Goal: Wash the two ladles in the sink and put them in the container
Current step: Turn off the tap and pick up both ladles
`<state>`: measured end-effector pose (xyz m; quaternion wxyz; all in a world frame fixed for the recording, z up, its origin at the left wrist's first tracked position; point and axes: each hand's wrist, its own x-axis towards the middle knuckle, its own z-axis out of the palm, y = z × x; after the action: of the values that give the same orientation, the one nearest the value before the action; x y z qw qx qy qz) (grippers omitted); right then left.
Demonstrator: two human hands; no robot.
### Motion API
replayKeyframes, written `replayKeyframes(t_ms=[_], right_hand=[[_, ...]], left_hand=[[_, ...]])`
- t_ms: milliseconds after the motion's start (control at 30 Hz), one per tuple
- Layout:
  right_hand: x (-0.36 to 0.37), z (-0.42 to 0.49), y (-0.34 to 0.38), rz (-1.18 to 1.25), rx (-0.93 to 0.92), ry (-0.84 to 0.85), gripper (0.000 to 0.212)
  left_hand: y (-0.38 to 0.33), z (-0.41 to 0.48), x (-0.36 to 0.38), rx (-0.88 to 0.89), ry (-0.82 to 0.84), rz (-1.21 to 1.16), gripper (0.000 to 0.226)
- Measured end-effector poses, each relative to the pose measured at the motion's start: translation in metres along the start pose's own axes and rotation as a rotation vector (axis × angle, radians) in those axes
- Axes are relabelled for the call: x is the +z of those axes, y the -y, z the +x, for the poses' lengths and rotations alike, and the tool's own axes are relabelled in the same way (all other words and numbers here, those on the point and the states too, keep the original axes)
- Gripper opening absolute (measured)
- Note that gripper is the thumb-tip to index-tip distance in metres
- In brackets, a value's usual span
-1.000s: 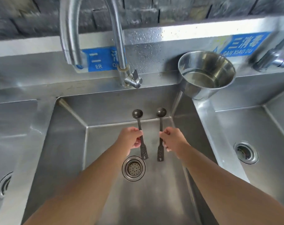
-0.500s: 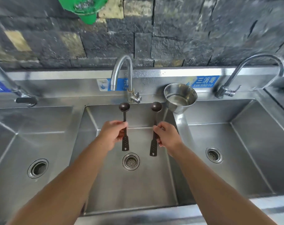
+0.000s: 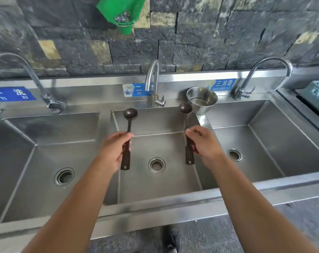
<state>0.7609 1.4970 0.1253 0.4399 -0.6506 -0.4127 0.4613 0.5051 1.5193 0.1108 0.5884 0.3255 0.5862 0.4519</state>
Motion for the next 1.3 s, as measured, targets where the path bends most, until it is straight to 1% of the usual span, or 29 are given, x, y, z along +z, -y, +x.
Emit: replayKeyframes(t_ms=[100, 233, 333, 400, 467, 600, 800, 900, 1000, 1067, 1167, 1300], right_hand=[[0.015, -0.026, 0.007, -0.011, -0.047, -0.006, 0.020], [0.030, -0.051, 0.005, -0.030, -0.104, -0.012, 0.022], [0.036, -0.060, -0.002, -0.060, -0.140, -0.027, 0.023], [0.037, -0.062, -0.007, -0.061, -0.144, -0.028, 0.024], [0.034, -0.062, -0.011, -0.067, -0.135, -0.020, 0.023], [0.021, -0.059, -0.017, -0.054, -0.098, -0.006, 0.021], [-0.004, -0.056, -0.023, 0.074, -0.081, 0.018, 0.024], [-0.025, -0.059, -0.031, 0.096, -0.065, -0.007, 0.025], [-0.052, -0.068, -0.044, 0.116, -0.030, -0.086, 0.024], [-0.073, -0.079, -0.052, 0.126, -0.009, -0.168, 0.025], [-0.102, -0.102, -0.062, 0.155, 0.017, -0.318, 0.024], [-0.128, -0.155, -0.074, 0.188, 0.038, -0.535, 0.024]], left_hand=[[-0.003, -0.025, -0.015, 0.057, -0.020, 0.023, 0.013], [0.002, -0.050, -0.027, 0.105, -0.050, 0.020, 0.016], [0.013, -0.059, -0.028, 0.105, -0.075, -0.001, 0.013], [0.022, -0.064, -0.026, 0.108, -0.089, 0.009, 0.007], [0.029, -0.067, -0.022, 0.101, -0.102, 0.021, 0.006], [0.034, -0.069, -0.010, 0.067, -0.107, 0.005, 0.008], [0.034, -0.073, 0.031, 0.100, -0.066, -0.033, 0.008], [0.037, -0.075, 0.053, 0.115, -0.039, -0.042, 0.006], [0.037, -0.078, 0.081, 0.128, 0.030, -0.034, 0.008], [0.038, -0.080, 0.103, 0.124, 0.108, -0.021, 0.008], [0.043, -0.086, 0.138, 0.116, 0.269, 0.015, 0.005], [0.059, -0.100, 0.180, 0.098, 0.525, 0.090, 0.005]])
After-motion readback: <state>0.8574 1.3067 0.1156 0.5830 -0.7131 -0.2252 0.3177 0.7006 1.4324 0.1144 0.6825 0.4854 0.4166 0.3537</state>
